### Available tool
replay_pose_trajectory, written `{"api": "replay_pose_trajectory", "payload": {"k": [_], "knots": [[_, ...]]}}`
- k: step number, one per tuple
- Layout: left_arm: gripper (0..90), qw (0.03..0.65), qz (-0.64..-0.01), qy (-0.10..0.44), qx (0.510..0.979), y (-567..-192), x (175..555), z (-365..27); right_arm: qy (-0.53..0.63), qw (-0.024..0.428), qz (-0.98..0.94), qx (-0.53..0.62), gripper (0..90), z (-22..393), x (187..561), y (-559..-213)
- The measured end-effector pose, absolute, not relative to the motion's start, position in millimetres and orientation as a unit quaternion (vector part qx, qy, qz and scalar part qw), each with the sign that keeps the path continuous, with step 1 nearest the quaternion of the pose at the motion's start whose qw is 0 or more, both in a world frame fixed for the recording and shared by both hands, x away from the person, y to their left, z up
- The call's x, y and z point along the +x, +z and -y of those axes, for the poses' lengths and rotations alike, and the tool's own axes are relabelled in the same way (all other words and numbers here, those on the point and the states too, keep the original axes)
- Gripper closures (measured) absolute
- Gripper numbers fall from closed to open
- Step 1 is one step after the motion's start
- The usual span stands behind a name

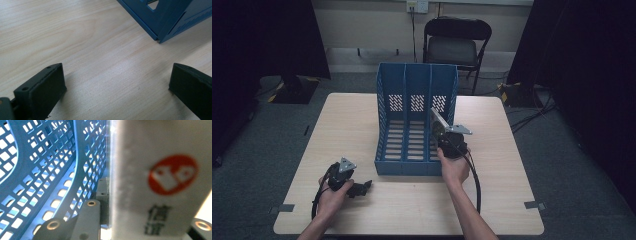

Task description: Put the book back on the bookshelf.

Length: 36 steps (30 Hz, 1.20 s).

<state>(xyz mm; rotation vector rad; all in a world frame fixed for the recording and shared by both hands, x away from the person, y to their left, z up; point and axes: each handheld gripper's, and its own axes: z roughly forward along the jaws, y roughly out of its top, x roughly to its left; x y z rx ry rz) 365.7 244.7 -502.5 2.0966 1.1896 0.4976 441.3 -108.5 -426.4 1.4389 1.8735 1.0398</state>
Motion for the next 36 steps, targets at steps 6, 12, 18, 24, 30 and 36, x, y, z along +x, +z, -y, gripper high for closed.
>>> {"api": "replay_pose_trajectory", "payload": {"k": [6, 12, 18, 24, 30, 36], "knots": [[0.0, 0.334, -0.456, 0.191, 0.803, -502.6, 365.7, -244.7, 0.389, 0.27, -0.695, 0.541, 75.7, 112.3, 437.4, -429.7], [0.0, 0.333, -0.456, 0.191, 0.803, -502.5, 365.6, -244.7, 0.391, 0.272, -0.694, 0.54, 75.6, 114.5, 433.3, -431.1], [0.0, 0.333, -0.455, 0.191, 0.803, -502.5, 365.7, -244.7, 0.385, 0.278, -0.702, 0.531, 74.9, 114.4, 428.3, -430.2], [0.0, 0.333, -0.455, 0.191, 0.803, -502.5, 365.7, -244.7, 0.388, 0.278, -0.702, 0.529, 75.1, 115.7, 425.1, -434.2], [0.0, 0.334, -0.456, 0.191, 0.803, -502.6, 365.6, -244.6, 0.386, 0.28, -0.705, 0.524, 74.7, 115.2, 424.0, -434.2], [0.0, 0.333, -0.456, 0.19, 0.803, -502.5, 365.6, -244.7, 0.391, 0.284, -0.704, 0.52, 71.8, 116.8, 422.5, -434.9]]}}
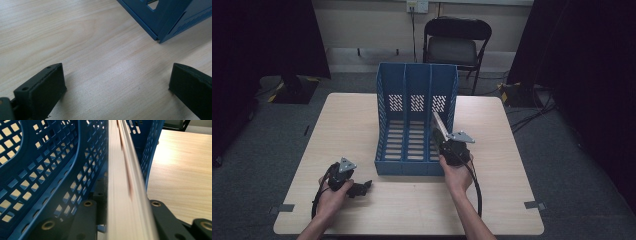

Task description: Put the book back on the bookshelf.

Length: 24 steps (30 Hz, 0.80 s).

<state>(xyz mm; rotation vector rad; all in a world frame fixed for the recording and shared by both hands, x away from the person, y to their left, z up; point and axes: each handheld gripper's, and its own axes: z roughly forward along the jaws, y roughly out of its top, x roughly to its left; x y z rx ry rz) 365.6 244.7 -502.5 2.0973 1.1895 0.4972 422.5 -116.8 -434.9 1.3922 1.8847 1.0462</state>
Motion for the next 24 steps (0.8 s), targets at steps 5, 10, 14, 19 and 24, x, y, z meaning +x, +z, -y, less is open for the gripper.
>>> {"api": "replay_pose_trajectory", "payload": {"k": [5, 10, 14, 19, 24], "knots": [[0.0, 0.333, -0.456, 0.19, 0.803, -502.5, 365.6, -244.7, 0.393, 0.293, -0.702, 0.517, 71.3, 116.2, 421.2, -434.2], [0.0, 0.334, -0.456, 0.19, 0.803, -502.6, 365.6, -244.7, 0.427, 0.293, -0.692, 0.503, 70.6, 117.8, 419.6, -438.7], [0.0, 0.333, -0.456, 0.19, 0.803, -502.5, 365.6, -244.7, 0.438, 0.305, -0.684, 0.497, 70.1, 117.5, 416.6, -440.3], [0.0, 0.333, -0.456, 0.19, 0.803, -502.5, 365.6, -244.8, 0.443, 0.314, -0.678, 0.495, 68.5, 117.8, 416.5, -441.2], [0.0, 0.334, -0.456, 0.19, 0.803, -502.5, 365.7, -244.7, 0.439, 0.324, -0.681, 0.488, 66.6, 115.8, 416.6, -439.9]]}}
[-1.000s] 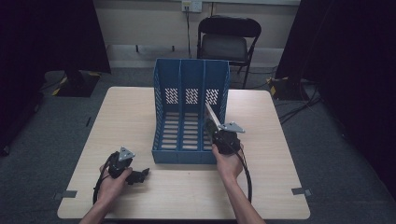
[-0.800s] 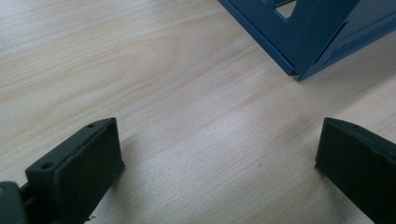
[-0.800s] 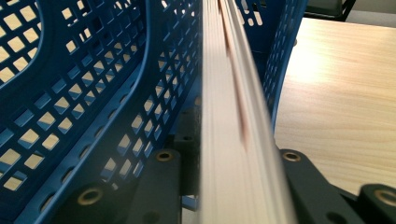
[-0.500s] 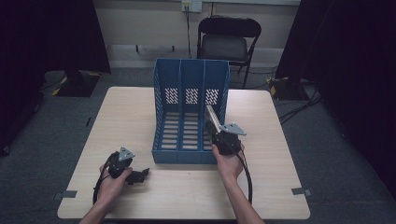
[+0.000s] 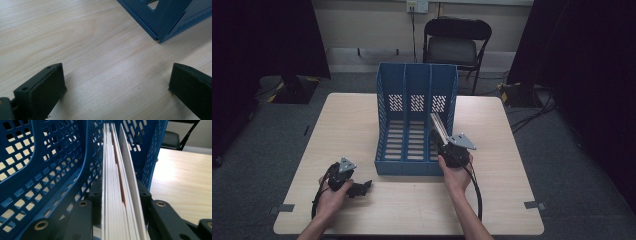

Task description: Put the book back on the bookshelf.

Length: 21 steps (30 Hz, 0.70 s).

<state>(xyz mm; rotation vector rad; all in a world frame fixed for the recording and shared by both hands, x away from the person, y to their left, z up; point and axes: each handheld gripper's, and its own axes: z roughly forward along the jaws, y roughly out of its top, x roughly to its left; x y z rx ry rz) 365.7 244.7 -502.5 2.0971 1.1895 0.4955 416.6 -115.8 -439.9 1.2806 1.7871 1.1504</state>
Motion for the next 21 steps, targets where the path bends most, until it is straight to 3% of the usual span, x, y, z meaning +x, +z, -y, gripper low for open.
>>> {"api": "replay_pose_trajectory", "payload": {"k": [13, 16, 21], "knots": [[0.0, 0.334, -0.456, 0.189, 0.803, -502.5, 365.7, -244.7, 0.434, 0.308, -0.685, 0.497, 67.6, 114.5, 422.0, -439.1], [0.0, 0.334, -0.456, 0.19, 0.803, -502.5, 365.7, -244.7, 0.429, 0.314, -0.685, 0.498, 75.4, 111.9, 420.4, -438.9], [0.0, 0.333, -0.456, 0.189, 0.803, -502.4, 365.6, -244.8, 0.425, 0.319, -0.684, 0.5, 76.2, 110.3, 420.3, -438.6]]}}
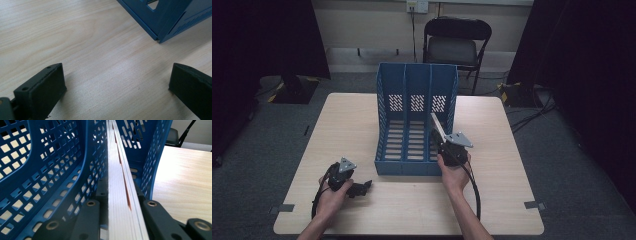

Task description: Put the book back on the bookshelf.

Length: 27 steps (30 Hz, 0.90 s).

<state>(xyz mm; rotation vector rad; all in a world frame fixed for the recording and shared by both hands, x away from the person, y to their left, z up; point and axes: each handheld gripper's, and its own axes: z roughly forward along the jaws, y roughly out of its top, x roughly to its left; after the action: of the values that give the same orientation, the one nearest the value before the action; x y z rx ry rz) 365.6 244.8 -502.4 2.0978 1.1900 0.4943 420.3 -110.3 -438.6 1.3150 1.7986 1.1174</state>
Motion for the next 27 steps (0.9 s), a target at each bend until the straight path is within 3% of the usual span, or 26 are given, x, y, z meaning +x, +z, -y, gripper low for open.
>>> {"api": "replay_pose_trajectory", "payload": {"k": [27], "knots": [[0.0, 0.334, -0.456, 0.191, 0.803, -502.6, 365.7, -244.7, 0.423, 0.363, -0.599, 0.575, 76.6, 109.5, 416.9, -437.9]]}}
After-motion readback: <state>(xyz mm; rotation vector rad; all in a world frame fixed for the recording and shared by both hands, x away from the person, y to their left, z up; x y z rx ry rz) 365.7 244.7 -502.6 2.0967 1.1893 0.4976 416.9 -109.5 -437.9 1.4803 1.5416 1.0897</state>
